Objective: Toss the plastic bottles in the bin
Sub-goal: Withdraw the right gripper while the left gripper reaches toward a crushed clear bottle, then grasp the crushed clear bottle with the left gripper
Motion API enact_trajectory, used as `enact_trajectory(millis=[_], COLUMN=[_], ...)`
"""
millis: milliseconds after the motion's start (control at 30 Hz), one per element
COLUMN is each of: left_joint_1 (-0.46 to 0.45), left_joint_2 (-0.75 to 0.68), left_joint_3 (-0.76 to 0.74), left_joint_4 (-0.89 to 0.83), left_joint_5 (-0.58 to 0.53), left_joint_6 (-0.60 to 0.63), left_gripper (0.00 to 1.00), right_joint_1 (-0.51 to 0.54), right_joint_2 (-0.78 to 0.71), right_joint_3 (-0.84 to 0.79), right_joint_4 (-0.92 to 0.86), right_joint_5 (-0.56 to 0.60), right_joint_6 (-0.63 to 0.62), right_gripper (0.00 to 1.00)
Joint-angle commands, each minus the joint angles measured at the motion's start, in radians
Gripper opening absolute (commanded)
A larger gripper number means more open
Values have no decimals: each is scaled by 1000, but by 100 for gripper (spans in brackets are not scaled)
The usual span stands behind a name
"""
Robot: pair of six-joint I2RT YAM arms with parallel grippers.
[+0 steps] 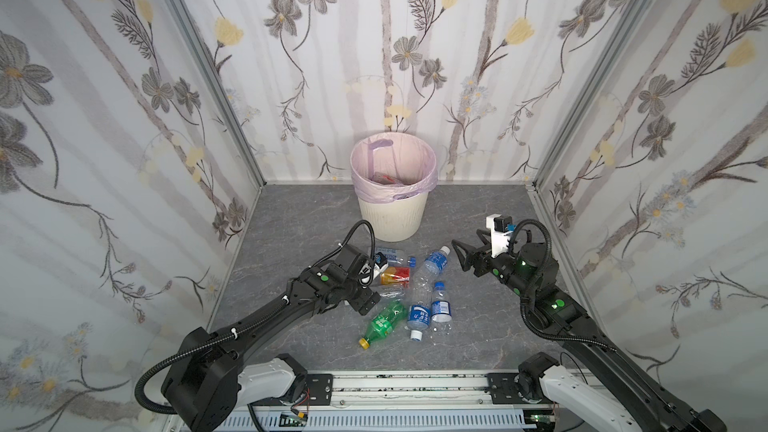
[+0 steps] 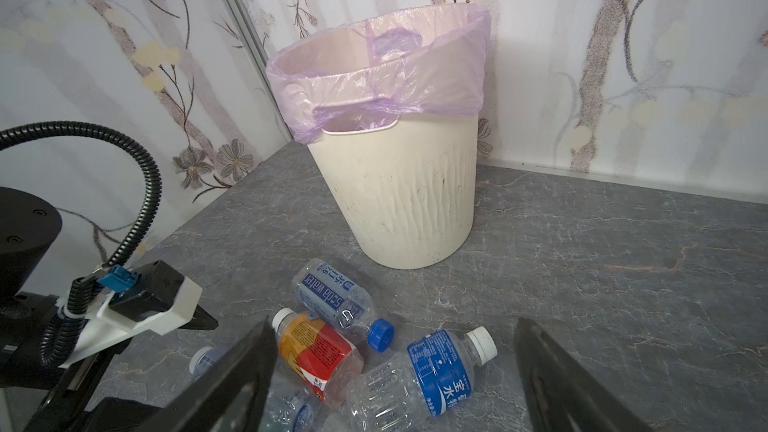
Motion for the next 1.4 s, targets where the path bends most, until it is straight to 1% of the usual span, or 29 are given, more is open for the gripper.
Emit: enact_trajectory(millis=[0, 100, 367, 500, 567, 733, 800, 900, 967, 1233, 1333, 1367], left_joint_1=[-9, -17, -37, -44, -44, -44, -44, -44, -45, -44, -39, -35], left_joint_2=[25, 91, 222, 291, 318, 345, 342, 322, 299, 144, 52, 19], left_joint_3=[1, 32, 61, 83, 93, 97, 91, 86, 86, 74, 70, 69], left_joint_4=[6, 7, 7, 5, 6, 3, 3, 3, 3, 3, 3, 6], left_joint_5=[-21, -63, -67, -70, -67, -63, -63, -66, -71, -101, -121, -129], left_joint_6=[27, -4, -9, -19, -25, -25, -23, -20, -19, -21, -34, -43], left_gripper=[85, 81, 77, 72, 68, 65, 64, 56, 53, 50, 48, 50], right_joint_1=[-3, -7, -25, -35, -39, -41, -40, -40, -40, -40, -40, -41], right_joint_2=[-15, -34, -101, -123, -130, -137, -135, -132, -129, -121, -118, -117], right_joint_3=[-14, -25, -68, -82, -86, -88, -88, -89, -89, -89, -92, -94], right_joint_4=[37, 25, 8, -2, -7, -9, -8, -7, -7, -6, -11, -13], right_joint_5=[1, 5, 21, 21, 21, 19, 18, 18, 19, 19, 22, 27], right_joint_6=[7, 0, -9, -10, -13, -10, -9, -6, -3, 14, 20, 22], right_gripper=[90, 90, 90, 90, 90, 90, 90, 90, 90, 89, 89, 89])
